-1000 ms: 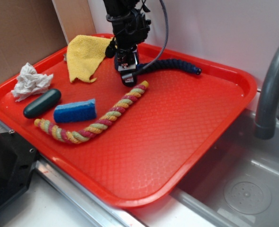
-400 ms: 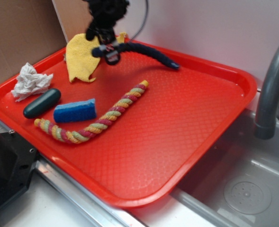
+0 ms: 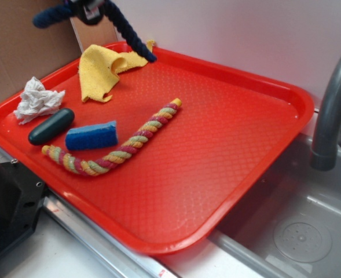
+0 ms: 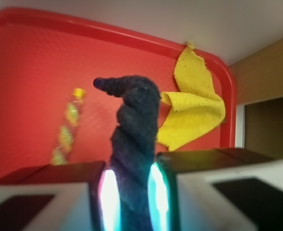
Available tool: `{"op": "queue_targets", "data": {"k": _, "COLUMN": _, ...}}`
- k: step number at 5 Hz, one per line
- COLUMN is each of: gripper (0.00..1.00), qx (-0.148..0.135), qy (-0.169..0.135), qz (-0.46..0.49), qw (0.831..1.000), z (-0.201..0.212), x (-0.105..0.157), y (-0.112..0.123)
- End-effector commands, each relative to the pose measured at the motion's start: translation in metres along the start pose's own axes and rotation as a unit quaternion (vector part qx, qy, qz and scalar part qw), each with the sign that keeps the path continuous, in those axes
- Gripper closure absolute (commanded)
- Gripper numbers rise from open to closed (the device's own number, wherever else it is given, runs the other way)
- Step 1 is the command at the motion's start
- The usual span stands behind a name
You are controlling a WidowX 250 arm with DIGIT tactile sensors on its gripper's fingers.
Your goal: Grab the blue rope.
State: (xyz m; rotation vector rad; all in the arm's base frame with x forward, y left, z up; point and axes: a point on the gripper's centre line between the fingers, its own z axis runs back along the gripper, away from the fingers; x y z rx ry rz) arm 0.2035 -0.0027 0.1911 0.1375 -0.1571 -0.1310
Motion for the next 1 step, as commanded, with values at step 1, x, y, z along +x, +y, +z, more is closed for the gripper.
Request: {"op": "queue_targets", "data": {"k": 1, "gripper": 1.0, "qx": 0.0, "qy": -0.016, "qz": 0.053, "qw": 0.998, "z": 0.0334, "x": 0.0012, "y": -0.004}}
